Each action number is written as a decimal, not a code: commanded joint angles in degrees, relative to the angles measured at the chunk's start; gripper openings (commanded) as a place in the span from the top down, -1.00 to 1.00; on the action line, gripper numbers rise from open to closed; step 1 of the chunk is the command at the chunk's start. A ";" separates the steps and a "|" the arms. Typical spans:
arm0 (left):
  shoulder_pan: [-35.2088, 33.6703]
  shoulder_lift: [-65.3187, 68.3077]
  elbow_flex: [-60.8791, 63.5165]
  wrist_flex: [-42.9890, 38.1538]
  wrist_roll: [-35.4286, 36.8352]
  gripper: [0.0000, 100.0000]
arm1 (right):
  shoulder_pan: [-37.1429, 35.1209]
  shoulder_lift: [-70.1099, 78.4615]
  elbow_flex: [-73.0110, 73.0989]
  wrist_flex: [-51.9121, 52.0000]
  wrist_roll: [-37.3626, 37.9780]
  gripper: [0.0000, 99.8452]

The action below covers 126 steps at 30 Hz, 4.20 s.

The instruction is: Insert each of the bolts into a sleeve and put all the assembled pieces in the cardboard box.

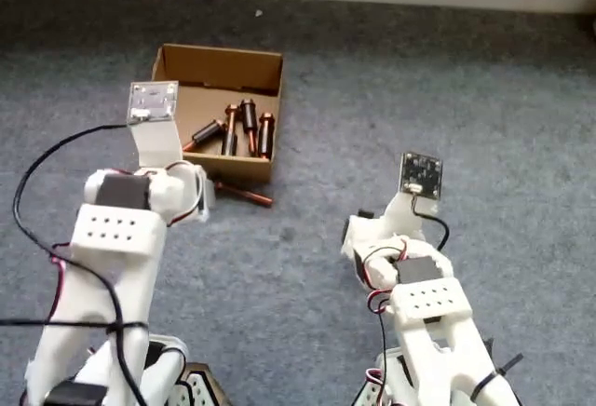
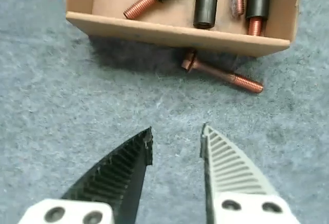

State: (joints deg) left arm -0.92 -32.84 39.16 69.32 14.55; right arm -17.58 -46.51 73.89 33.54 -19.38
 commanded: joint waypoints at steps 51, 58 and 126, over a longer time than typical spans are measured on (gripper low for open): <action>5.85 39.87 -28.00 3.16 16.62 0.99 | -5.67 -7.78 2.07 0.84 7.65 0.99; 5.76 14.46 -9.01 -8.26 11.52 0.99 | -13.76 -29.05 7.96 5.41 11.43 0.99; 29.58 -71.43 29.41 -10.37 -1.58 0.99 | -34.95 -58.51 18.95 -3.91 21.80 0.99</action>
State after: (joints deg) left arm 28.53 -103.87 68.88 56.40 13.67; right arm -53.36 -104.00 94.20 30.90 2.33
